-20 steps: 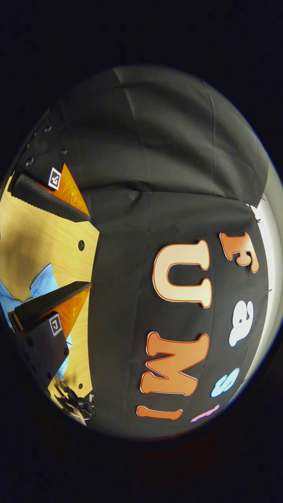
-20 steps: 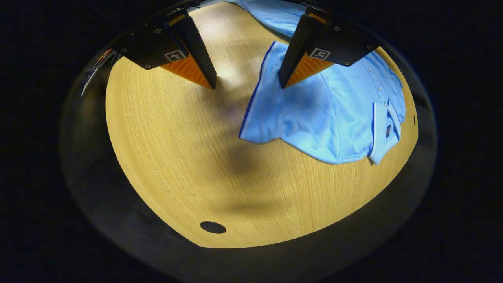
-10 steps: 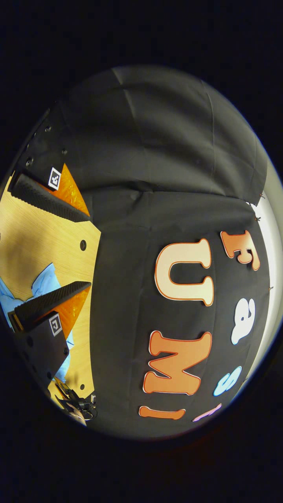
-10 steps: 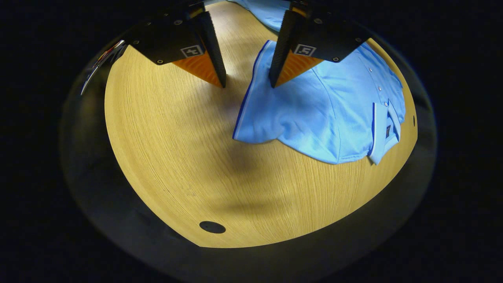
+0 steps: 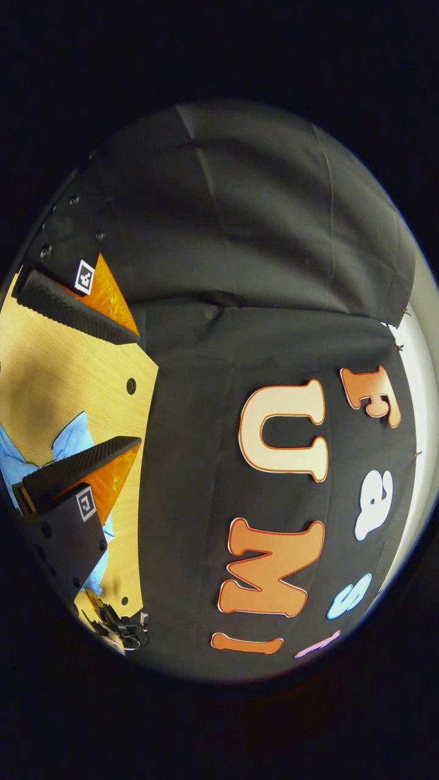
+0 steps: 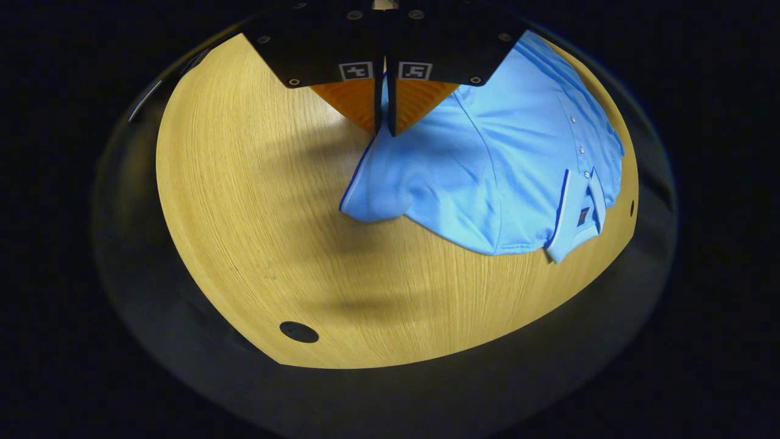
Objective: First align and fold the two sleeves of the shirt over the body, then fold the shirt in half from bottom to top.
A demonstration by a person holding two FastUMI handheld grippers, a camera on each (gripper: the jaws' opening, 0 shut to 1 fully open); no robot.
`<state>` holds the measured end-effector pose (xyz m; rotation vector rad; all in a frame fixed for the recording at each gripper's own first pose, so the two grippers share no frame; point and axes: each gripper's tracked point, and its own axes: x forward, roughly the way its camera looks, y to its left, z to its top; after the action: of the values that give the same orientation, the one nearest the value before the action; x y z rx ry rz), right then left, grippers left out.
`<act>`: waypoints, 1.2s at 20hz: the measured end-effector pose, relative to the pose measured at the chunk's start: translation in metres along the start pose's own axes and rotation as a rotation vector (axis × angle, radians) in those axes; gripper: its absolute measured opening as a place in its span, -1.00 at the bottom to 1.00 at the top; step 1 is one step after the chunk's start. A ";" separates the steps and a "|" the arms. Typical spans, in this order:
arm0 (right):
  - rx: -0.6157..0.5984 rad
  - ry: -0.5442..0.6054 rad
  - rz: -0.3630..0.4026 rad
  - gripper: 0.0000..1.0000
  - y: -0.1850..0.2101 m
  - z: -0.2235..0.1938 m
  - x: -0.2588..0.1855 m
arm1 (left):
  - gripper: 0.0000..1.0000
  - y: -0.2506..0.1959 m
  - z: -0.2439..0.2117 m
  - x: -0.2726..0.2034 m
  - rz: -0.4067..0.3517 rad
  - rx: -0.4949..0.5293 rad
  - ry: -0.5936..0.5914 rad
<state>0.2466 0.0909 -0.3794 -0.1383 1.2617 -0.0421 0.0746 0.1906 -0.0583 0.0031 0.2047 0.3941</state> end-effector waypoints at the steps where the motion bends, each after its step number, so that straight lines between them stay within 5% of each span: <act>1: 0.027 0.012 0.018 -0.99 0.006 -0.002 -0.003 | 0.96 0.006 0.005 0.000 0.007 0.004 -0.008; 10: 0.005 -0.089 0.039 -0.99 0.053 0.012 -0.056 | 0.96 0.042 0.024 0.028 -0.041 0.017 -0.041; 24: -0.165 -0.123 0.146 -0.99 0.230 -0.010 -0.112 | 0.96 0.140 0.020 0.069 -0.108 -0.016 -0.031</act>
<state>0.1927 0.3296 -0.3056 -0.1880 1.1488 0.1939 0.0872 0.3465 -0.0466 -0.0180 0.1704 0.2877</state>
